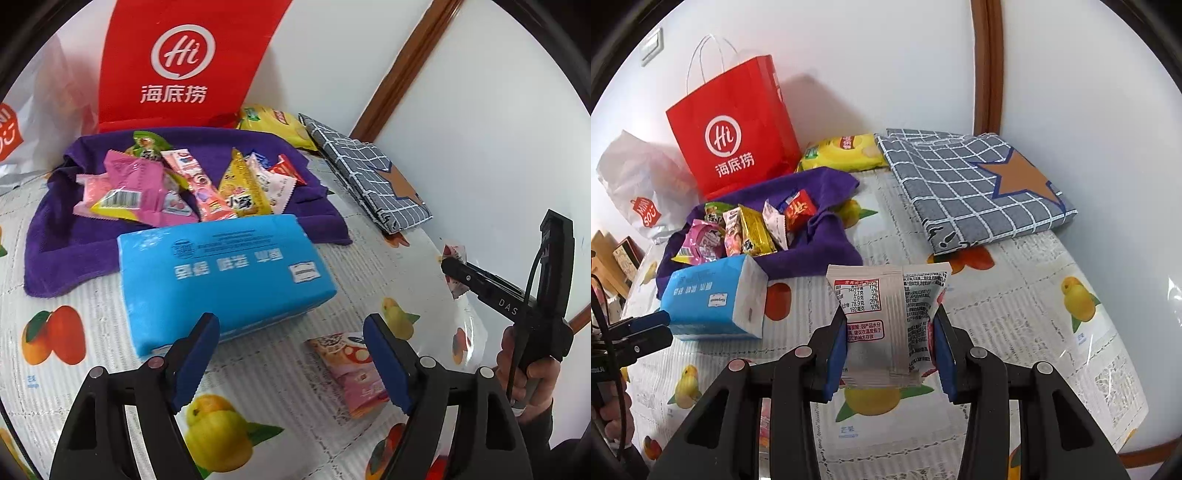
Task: Organize snacks
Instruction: 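Grasp the pink panda packet with the left tool while the right tool holds its packet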
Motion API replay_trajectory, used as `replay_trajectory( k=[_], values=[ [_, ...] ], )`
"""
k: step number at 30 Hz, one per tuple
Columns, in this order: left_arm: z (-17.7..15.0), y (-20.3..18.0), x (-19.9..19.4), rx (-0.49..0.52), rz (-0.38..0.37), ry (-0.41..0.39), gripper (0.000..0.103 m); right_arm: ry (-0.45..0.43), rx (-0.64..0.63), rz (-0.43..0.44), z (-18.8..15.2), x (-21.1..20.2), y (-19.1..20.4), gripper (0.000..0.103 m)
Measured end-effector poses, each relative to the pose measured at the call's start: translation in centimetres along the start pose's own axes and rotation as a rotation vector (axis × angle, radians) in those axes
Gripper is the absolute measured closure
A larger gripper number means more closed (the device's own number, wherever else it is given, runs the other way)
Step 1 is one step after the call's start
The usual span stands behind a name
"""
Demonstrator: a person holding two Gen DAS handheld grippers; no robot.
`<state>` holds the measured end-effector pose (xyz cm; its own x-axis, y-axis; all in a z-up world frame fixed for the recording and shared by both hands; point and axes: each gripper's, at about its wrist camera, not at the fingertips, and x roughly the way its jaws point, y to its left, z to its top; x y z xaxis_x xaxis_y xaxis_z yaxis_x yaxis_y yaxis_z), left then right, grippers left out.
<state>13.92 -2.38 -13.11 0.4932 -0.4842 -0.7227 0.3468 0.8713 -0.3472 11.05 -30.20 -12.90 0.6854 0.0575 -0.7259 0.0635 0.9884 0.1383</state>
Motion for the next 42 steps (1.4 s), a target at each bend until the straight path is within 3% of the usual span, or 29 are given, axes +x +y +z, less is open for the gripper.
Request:
replay_trajectory(
  k=[9,13,20,27,28,29,30,31,32,34,42],
  values=[
    [-0.4,-1.1,-0.7,0.033,0.034,-0.016,0.021,-0.036,-0.006,-0.024,0.6,-0.6,-1.7,0.061],
    [-0.3,-1.7,-0.8,0.001,0.002,-0.009,0.021,-0.049,-0.027,-0.029,0.5,-1.0,-2.1,0.061],
    [-0.4,-6.0,2.4,0.023,0.025,0.089,0.021,-0.062,-0.037,0.034,-0.8,-1.7,-3.3,0.061],
    [-2.6,-8.5,7.8,0.061,0.190,0.229,0.021,-0.064,-0.064,0.077,-2.4,-1.8,-3.8,0.061],
    [-3.2,-8.5,8.6,0.064,0.216,0.257,0.024,-0.064,-0.069,0.077,-2.6,-1.8,-3.8,0.061],
    [-3.6,-8.4,9.1,0.065,0.240,0.277,0.038,-0.061,-0.076,0.077,-2.8,-1.8,-3.7,0.061],
    [-3.8,-8.3,9.3,0.060,0.248,0.284,0.043,-0.056,-0.088,0.078,-3.0,-1.7,-3.6,0.061],
    [-3.9,-8.2,9.0,0.067,0.259,0.251,0.053,-0.053,-0.101,0.076,-3.3,-1.6,-3.3,0.061],
    [-4.0,-8.0,8.6,0.065,0.253,0.239,0.056,-0.054,-0.110,0.076,-3.5,-1.6,-3.1,0.061],
    [-4.1,-7.6,8.1,0.046,0.222,0.242,0.058,-0.050,-0.120,0.092,-3.8,-1.5,-2.8,0.061],
    [-3.6,-6.1,3.1,0.015,0.232,0.140,0.058,-0.040,-0.167,0.144,-4.1,-1.2,0.5,0.061]
  ],
)
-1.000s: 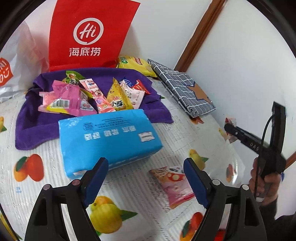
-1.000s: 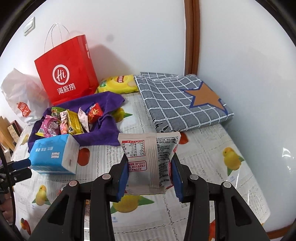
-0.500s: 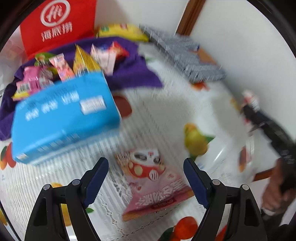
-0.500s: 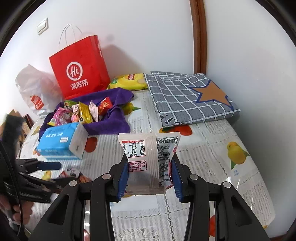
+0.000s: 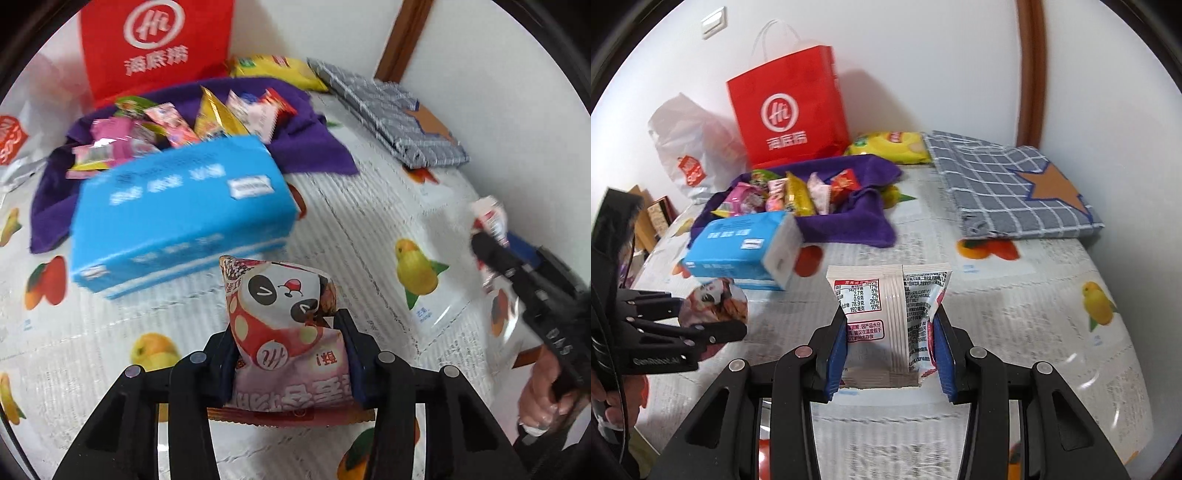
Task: Organize snacks
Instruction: 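Carry both packets over the towel and open both tools to drop them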
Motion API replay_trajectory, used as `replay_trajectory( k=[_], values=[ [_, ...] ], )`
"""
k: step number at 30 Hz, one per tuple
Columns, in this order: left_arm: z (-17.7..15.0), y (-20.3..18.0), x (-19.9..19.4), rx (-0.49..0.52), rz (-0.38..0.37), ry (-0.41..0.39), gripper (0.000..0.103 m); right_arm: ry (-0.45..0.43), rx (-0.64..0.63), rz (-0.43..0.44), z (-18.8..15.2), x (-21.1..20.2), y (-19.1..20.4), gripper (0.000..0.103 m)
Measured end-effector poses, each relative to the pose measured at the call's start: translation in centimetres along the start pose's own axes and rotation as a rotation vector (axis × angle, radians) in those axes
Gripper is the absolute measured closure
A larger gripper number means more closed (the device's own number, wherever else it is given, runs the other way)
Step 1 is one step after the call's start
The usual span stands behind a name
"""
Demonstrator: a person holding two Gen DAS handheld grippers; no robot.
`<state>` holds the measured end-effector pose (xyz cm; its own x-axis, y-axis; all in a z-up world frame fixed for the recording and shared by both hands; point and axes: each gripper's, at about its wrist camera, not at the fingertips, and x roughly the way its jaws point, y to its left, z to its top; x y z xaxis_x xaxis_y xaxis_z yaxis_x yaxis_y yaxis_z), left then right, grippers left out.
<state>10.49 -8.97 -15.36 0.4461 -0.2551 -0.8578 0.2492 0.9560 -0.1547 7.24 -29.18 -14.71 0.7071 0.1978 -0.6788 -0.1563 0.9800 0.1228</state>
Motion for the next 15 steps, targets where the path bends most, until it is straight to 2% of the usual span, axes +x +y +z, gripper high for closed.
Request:
replay_trajectory(
  k=[5,15],
  values=[
    [0.7,2.4,-3.7,-0.022,-0.031,-0.079,0.058,-0.003,-0.032,0.022,1.7,0.5,2.3,0.061],
    [5.5,8.0,-7.1,-0.109,0.022,-0.195,0.058,-0.019,-0.066,0.056,8.3,3.4,5.8,0.061]
  ],
)
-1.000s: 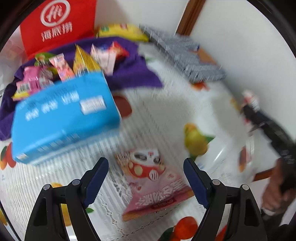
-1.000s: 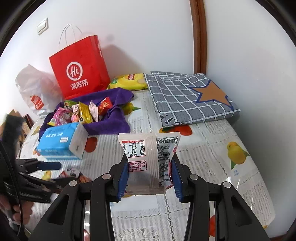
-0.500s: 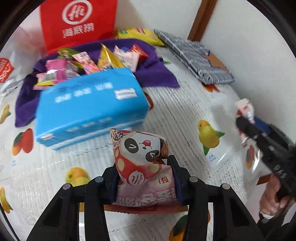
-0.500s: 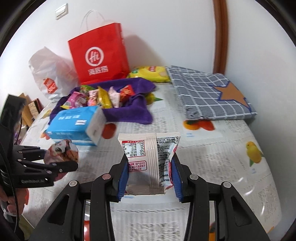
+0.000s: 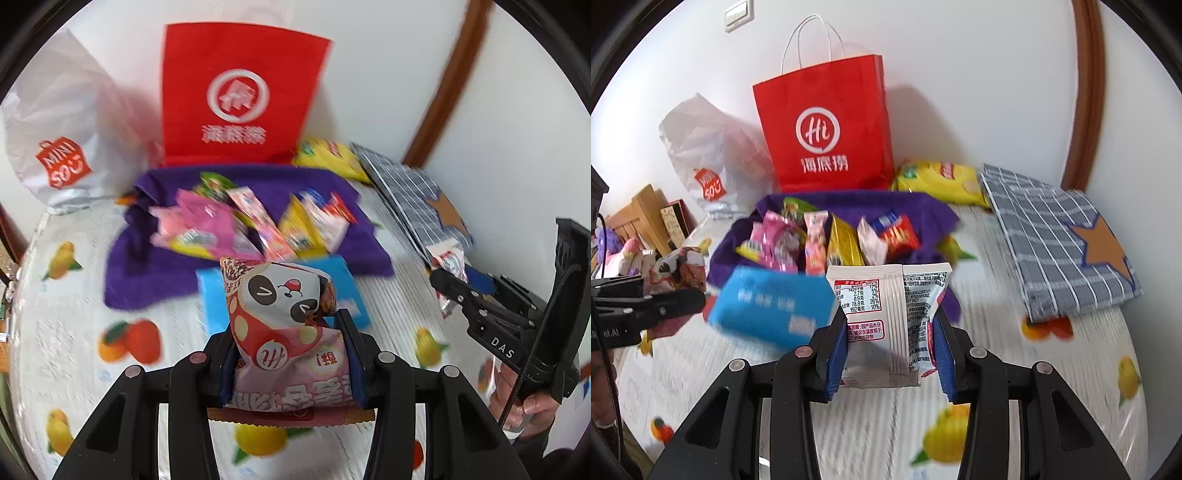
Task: Organize snacks
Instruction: 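Carry both packets over the towel and open both tools to drop them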
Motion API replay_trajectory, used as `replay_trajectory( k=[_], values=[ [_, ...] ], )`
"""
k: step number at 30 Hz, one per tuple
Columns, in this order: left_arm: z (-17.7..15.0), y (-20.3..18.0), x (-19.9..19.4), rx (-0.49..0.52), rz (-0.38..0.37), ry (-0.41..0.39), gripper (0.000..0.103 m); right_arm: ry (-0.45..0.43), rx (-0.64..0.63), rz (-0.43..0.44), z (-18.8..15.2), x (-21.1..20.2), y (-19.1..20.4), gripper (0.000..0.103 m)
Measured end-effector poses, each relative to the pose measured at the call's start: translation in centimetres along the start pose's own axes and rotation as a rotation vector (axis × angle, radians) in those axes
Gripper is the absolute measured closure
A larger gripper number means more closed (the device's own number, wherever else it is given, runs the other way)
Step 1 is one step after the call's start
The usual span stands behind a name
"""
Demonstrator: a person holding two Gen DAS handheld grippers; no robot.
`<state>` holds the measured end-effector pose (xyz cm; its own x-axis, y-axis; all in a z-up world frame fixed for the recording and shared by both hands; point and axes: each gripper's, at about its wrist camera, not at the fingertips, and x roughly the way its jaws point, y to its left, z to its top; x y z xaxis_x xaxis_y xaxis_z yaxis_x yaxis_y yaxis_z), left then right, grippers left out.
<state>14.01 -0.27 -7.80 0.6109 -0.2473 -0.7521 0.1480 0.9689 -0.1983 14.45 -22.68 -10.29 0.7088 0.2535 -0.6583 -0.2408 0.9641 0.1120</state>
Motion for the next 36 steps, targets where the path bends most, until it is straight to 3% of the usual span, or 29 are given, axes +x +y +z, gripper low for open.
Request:
replay_trajectory(
  k=[10,20,30,36],
  values=[
    [6.4,3.1,2.0,-0.039,0.046,-0.068,0.058,-0.033,0.004,0.027,7.9,4.7,0.0,0.061],
    [11.5,4.8,7.5,-0.049,0.045,-0.046,0.058,0.014,0.020,0.039,12.9,12.3,0.1,0.061],
    [13.5,5.1,12.8,-0.042,0.019,0.017,0.058,0.074,0.048,0.055,13.3,17.9,-1.0,0.061],
    [12.5,5.0,16.4,-0.038,0.009,0.097,0.057,0.155,-0.032,0.056,12.0,20.5,-0.4,0.061]
  ],
)
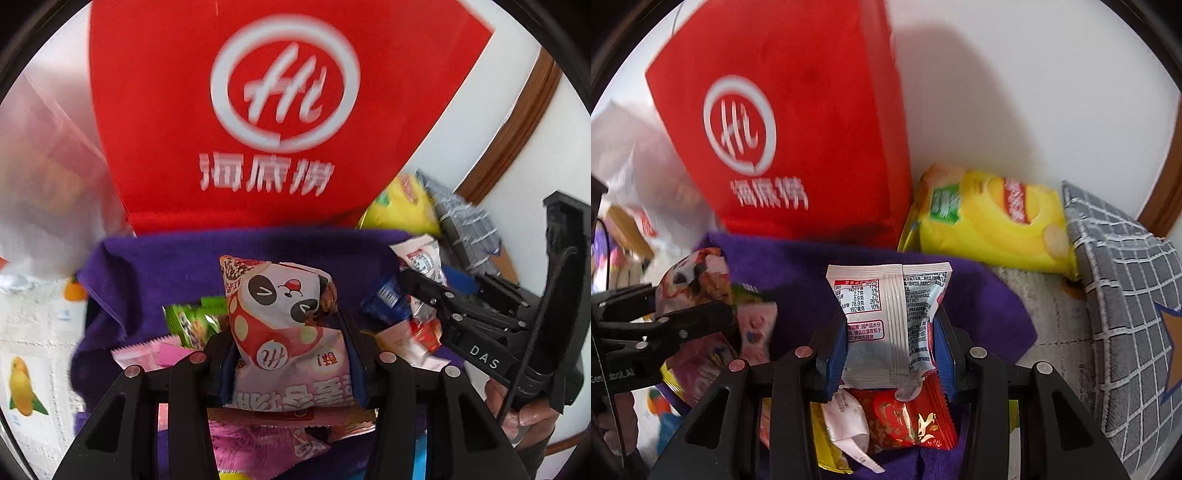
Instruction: Organize snacks
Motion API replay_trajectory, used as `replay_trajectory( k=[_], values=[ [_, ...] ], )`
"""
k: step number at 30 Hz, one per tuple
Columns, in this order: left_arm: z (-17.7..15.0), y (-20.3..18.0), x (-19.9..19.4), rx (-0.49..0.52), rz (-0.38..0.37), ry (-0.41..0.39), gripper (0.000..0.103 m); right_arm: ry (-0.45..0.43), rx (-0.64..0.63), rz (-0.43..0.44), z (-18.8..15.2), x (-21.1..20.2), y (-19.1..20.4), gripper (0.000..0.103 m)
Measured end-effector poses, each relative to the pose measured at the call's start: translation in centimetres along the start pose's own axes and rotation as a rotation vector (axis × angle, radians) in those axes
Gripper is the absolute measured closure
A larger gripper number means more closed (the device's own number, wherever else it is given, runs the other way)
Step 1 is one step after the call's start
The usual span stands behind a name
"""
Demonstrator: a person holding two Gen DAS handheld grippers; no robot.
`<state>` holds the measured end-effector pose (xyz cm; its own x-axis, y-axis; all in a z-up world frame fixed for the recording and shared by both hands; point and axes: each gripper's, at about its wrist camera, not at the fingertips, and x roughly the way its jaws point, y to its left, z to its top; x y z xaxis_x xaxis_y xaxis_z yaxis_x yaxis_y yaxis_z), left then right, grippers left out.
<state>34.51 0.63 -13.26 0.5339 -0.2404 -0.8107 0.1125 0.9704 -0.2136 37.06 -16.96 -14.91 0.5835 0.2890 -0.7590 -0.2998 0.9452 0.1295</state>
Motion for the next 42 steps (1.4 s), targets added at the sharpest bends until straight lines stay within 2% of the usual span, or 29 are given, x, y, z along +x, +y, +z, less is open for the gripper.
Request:
replay_trajectory(
  k=[6,12,14,16,21,23,25,28,33,39,41,42],
  values=[
    [-0.1,0.0,0.3,0.004,-0.012,0.010,0.056,0.042,-0.003,0.016,-0.4,1.3,0.0,0.059],
    [0.2,0.1,-1.2,-0.003,0.004,-0.004,0.039,0.047,0.002,0.006,0.0,0.6,0.0,0.055],
    [0.3,-0.1,-2.3,0.002,0.020,-0.027,0.032,0.031,0.007,-0.014,0.4,-0.7,0.1,0.048],
    [0.1,-0.6,-4.2,0.018,0.037,-0.067,0.025,-0.005,0.019,-0.028,0.7,-2.7,0.2,0.032],
    [-1.5,-1.6,-8.7,0.016,0.045,-0.121,0.023,-0.070,0.042,-0.047,-0.1,-8.4,1.1,0.027],
    [-2.7,-2.3,-10.7,0.042,0.081,-0.149,0.016,-0.089,0.049,-0.056,-0.6,-10.1,1.8,0.023],
    [-3.7,-3.0,-12.0,0.051,0.103,-0.168,0.012,-0.108,0.054,-0.066,-1.6,-12.3,2.5,0.023],
    [-5.8,-3.6,-14.9,0.043,0.090,-0.193,0.010,-0.123,0.060,-0.074,-3.5,-15.5,3.1,0.022],
    [-9.3,-4.5,-19.0,0.023,0.110,-0.253,0.006,-0.165,0.078,-0.063,-7.4,-20.9,4.1,0.021],
    [-13.9,-6.7,-22.3,0.030,0.150,-0.316,0.004,-0.213,0.092,-0.092,-12.1,-25.7,4.6,0.021],
    [-15.1,-7.3,-23.0,0.030,0.159,-0.328,0.003,-0.225,0.089,-0.100,-13.6,-27.1,4.7,0.017],
    [-15.8,-7.7,-23.4,0.032,0.162,-0.335,0.003,-0.235,0.089,-0.104,-14.4,-27.8,4.8,0.011]
  ],
)
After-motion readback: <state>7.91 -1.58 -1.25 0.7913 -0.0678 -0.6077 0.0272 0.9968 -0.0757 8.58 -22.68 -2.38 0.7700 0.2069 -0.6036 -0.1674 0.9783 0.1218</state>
